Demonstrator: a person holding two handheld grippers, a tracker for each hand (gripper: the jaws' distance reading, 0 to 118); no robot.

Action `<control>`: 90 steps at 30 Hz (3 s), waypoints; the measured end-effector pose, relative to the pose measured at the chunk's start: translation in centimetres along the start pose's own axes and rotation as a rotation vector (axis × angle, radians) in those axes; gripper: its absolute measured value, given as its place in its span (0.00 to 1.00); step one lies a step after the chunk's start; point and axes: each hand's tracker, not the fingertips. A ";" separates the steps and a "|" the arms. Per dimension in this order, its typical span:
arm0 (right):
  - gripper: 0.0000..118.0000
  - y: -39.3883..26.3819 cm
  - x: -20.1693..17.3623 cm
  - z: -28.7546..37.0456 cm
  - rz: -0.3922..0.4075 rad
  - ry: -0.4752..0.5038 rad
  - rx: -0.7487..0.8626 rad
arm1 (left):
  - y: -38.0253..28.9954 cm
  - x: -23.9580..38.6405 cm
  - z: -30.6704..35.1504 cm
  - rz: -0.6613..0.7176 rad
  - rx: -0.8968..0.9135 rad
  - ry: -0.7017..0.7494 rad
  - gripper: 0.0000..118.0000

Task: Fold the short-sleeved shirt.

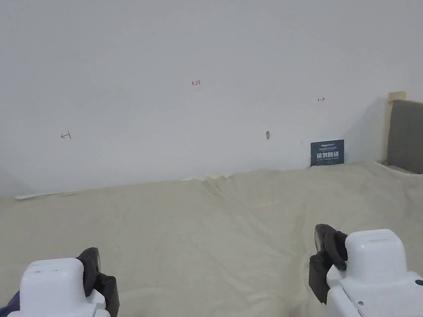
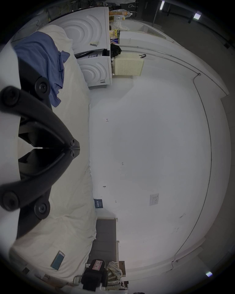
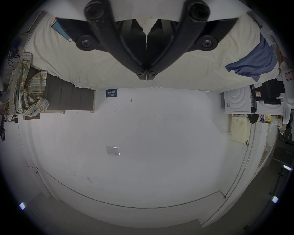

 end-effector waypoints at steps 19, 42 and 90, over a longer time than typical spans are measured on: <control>0.00 0.6 -10.8 -3.5 -0.019 0.312 -0.021 | 1.5 -9.7 4.2 -0.024 -0.018 0.282 0.00; 0.00 -2.4 -30.3 -2.1 0.072 0.780 -0.152 | -1.7 -24.6 9.4 0.011 -0.194 0.611 0.00; 0.00 -7.6 -32.2 -12.2 0.188 0.744 -0.397 | -16.0 -34.9 -12.5 0.231 -0.814 0.513 0.01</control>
